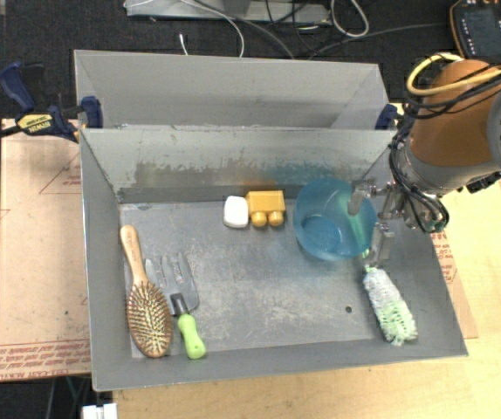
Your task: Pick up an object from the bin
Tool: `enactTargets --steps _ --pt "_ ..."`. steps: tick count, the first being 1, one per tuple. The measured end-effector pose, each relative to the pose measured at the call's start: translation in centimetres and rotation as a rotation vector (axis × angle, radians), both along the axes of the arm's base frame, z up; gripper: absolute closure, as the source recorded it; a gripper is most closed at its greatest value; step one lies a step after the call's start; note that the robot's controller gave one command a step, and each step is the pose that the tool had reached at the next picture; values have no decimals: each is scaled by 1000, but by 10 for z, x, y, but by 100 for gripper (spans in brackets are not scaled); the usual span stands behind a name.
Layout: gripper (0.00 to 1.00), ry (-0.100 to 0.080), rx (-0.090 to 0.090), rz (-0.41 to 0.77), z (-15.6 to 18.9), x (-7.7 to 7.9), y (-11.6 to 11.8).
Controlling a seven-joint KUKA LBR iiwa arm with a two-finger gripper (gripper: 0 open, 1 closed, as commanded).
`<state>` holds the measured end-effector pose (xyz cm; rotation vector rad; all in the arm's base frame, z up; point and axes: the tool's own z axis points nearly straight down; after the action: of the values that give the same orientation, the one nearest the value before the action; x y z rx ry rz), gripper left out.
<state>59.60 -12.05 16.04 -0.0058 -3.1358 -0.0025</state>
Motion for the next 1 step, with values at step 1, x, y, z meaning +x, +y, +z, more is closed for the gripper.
enactTargets --steps 1 --pt "0 -7 -1 4 5 2 1"
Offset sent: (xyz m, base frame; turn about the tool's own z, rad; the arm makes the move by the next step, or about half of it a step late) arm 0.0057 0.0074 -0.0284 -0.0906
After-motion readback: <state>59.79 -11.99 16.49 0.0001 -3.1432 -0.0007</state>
